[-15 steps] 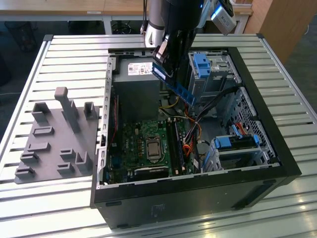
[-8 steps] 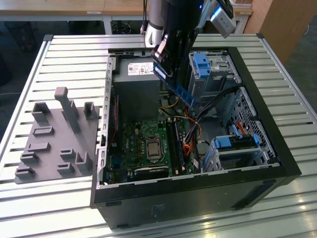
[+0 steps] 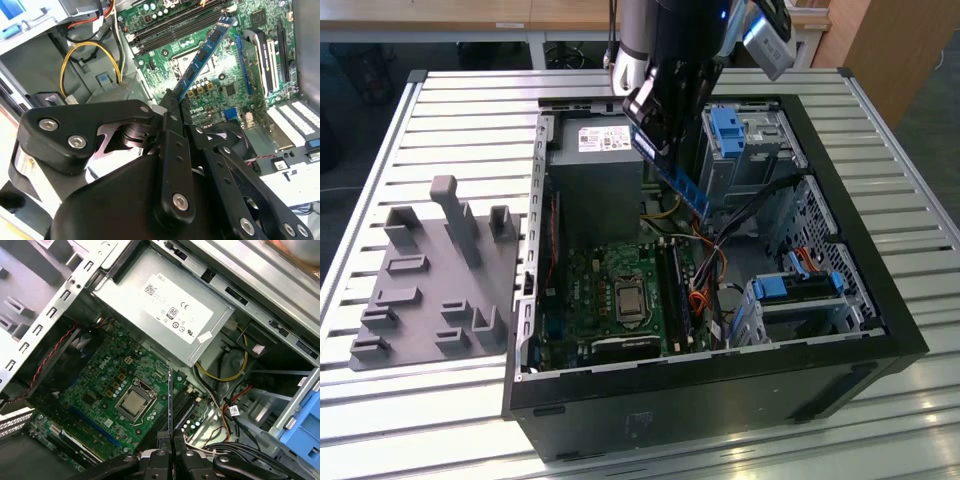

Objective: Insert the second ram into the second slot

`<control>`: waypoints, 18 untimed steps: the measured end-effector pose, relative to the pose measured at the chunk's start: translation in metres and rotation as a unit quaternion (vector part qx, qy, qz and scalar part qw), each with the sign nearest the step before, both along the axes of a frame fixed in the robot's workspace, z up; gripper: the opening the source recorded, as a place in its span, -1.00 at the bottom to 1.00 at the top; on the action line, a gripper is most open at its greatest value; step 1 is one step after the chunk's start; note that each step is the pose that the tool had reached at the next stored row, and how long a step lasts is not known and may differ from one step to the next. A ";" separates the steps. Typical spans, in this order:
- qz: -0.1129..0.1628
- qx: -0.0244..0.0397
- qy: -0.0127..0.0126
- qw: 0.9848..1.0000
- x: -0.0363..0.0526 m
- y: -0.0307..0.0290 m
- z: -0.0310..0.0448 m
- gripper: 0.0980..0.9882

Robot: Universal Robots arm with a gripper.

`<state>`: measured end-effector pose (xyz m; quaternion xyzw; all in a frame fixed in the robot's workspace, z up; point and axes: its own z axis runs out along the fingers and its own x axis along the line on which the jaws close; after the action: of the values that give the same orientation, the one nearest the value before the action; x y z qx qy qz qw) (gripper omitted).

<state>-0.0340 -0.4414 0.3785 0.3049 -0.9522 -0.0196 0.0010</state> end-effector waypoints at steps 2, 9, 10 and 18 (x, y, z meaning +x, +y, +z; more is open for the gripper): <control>-0.007 0.000 0.000 1.000 0.0000 0.0000 0.0000 -0.91; -0.033 0.000 0.000 0.999 0.0000 0.0000 0.0000 -0.91; -0.037 0.000 0.000 0.999 0.0000 0.0000 0.0000 -0.91; -0.066 0.000 0.000 0.998 0.0000 0.0000 0.0000 -0.91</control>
<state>-0.0340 -0.4414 0.3785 0.2417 -0.9702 -0.0196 -0.0002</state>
